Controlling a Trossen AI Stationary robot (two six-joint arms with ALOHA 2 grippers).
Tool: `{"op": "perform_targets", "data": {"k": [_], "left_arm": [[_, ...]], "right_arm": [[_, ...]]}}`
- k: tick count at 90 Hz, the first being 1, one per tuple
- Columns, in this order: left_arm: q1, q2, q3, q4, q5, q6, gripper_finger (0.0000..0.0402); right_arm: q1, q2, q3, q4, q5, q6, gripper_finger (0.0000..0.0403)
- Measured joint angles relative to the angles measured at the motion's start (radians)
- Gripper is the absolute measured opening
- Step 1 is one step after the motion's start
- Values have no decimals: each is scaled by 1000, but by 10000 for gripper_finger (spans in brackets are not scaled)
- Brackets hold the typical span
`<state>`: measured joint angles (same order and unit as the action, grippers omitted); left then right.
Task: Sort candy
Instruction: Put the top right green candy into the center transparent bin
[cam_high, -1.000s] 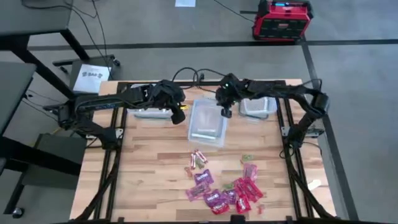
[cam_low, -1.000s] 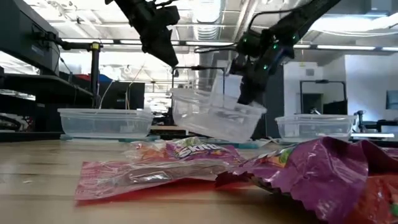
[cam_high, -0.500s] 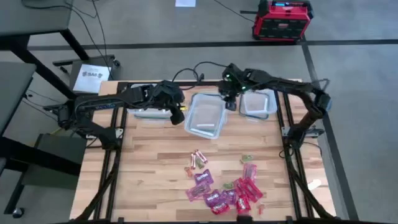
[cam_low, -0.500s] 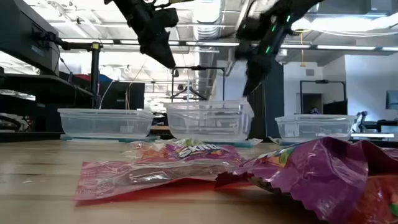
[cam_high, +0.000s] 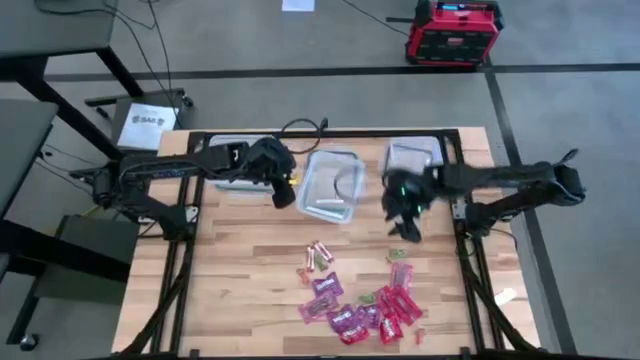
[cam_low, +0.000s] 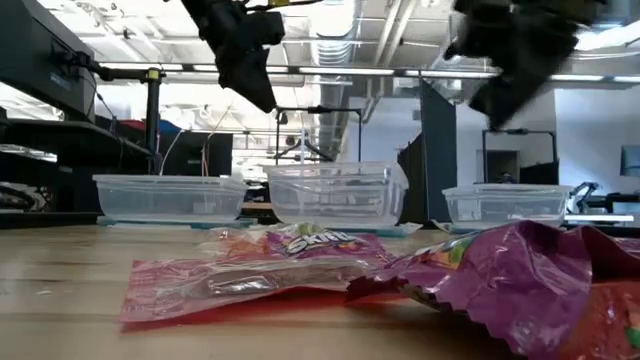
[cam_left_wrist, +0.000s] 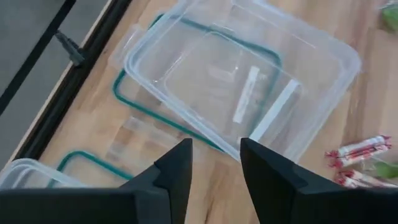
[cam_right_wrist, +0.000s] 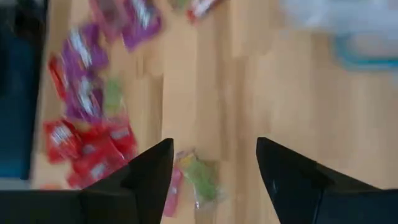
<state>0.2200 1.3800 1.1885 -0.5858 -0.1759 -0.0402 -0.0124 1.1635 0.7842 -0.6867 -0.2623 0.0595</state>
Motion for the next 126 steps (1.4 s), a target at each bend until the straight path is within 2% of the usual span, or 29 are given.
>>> {"op": "perform_targets", "data": {"k": [9, 22, 40, 54, 65, 75, 81, 89, 100, 111, 119, 126], "left_arm": [[-14, 0, 0, 0, 0, -11, 123], [-29, 0, 0, -3, 0, -30, 123], [-43, 0, 0, -6, 0, -51, 123], [-51, 0, 0, -7, 0, -55, 123], [-52, 0, 0, -7, 0, -57, 123], [-52, 0, 0, -7, 0, -58, 123], [-52, 0, 0, -7, 0, -58, 123], [-52, 0, 0, -8, 0, -37, 123], [-47, 0, 3, -11, 0, -2, 123], [-45, -1, 16, -25, 0, 24, 123], [-41, -1, 26, -41, -1, 35, 123], [-41, -1, 38, -63, -1, 30, 123]], "right_arm": [[95, 21, -108, 114, 75, 36, 215], [173, 75, -149, 145, 153, 43, 214], [230, 155, -151, 169, 169, 38, 213], [266, 237, -151, 170, 184, 38, 194], [282, 303, -142, 167, 244, 38, 146], [270, 328, -112, 137, 246, -7, 53], [255, 319, -79, 98, 264, -84, 18], [206, 284, -3, 57, 327, -175, 17], [64, 242, 102, 74, 370, -349, 11], [-107, 243, 154, 308, 369, -432, 8], [-210, 271, 156, 489, 328, -396, 18], [-274, 321, 157, 570, 270, -338, 41]]}}
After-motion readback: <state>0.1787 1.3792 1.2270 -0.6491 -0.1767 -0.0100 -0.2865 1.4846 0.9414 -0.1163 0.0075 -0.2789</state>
